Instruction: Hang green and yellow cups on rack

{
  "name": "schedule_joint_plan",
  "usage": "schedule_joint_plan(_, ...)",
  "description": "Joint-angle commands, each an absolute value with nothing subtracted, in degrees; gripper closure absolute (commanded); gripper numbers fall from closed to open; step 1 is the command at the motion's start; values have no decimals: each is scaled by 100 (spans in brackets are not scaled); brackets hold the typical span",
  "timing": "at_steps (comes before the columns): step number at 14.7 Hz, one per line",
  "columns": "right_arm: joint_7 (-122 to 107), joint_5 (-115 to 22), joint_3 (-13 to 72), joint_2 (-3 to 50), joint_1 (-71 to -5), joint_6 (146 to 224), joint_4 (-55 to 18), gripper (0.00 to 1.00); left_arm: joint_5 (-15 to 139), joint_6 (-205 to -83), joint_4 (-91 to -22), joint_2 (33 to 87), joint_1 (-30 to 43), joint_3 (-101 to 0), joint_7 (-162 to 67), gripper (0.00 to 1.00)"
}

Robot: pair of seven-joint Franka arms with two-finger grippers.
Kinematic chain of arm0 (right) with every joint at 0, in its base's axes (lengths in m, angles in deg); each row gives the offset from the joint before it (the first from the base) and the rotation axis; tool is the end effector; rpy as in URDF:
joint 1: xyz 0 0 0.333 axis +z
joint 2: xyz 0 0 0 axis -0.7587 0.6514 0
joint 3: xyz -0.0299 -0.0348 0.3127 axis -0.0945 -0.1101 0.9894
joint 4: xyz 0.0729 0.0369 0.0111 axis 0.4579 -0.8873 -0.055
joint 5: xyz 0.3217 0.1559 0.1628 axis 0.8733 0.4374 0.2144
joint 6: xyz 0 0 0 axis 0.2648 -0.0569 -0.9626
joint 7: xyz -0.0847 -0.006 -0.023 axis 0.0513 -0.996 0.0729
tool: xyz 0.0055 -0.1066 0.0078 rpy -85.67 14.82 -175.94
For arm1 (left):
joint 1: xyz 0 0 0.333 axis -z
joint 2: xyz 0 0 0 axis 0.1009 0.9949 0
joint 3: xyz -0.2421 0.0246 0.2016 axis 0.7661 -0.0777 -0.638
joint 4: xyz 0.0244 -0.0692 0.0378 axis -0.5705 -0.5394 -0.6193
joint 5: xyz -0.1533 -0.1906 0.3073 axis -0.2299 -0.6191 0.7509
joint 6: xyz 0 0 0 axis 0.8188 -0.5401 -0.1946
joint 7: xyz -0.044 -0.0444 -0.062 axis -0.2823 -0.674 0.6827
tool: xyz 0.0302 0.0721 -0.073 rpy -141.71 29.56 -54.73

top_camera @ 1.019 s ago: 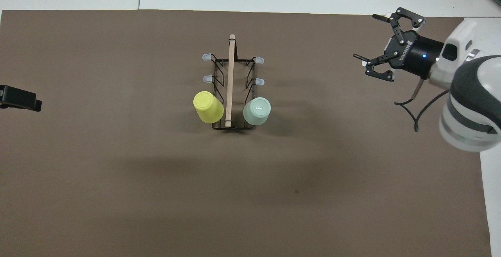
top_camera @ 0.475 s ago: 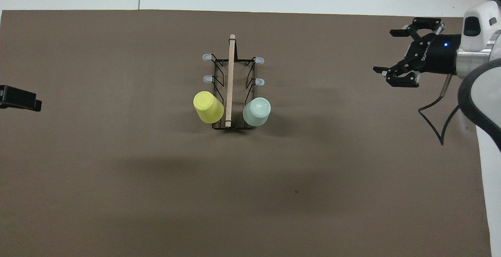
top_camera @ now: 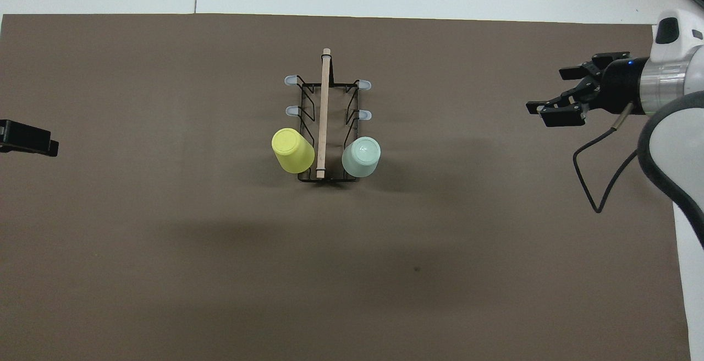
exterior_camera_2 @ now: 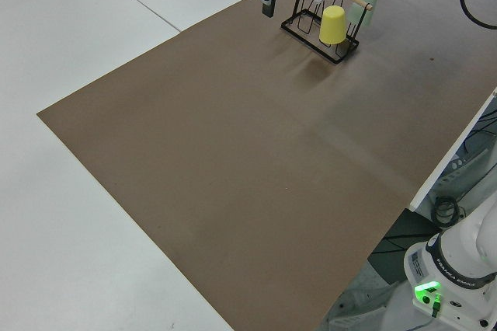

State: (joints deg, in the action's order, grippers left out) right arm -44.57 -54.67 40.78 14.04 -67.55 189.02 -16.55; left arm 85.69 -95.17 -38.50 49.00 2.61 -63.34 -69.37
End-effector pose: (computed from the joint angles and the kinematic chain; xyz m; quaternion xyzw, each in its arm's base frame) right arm 0.6150 0.0139 0.5254 -0.9280 -0.2974 -0.1806 0.1335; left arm 0.5458 0.0124 0.6272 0.9990 -0.0437 -0.0032 0.0123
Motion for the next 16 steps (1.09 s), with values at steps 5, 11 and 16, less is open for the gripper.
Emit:
schedule_joint_plan(5,-1898,-6689,4169,1169,-6763,18135,-1662,0,8674,-9629,-4054,4728,273,-6312,-6851,0)
schedule_joint_plan(11,-1148,-7588,3522,1011,-6273,17572,-1706,0,8674,-9629,-4054,4728,273,-6312,-6851,0)
schedule_joint_plan(16,-1148,-7596,2649,966,-5673,17563,-1759,0,8674,-9629,-4054,4728,273,-6312,-6851,0)
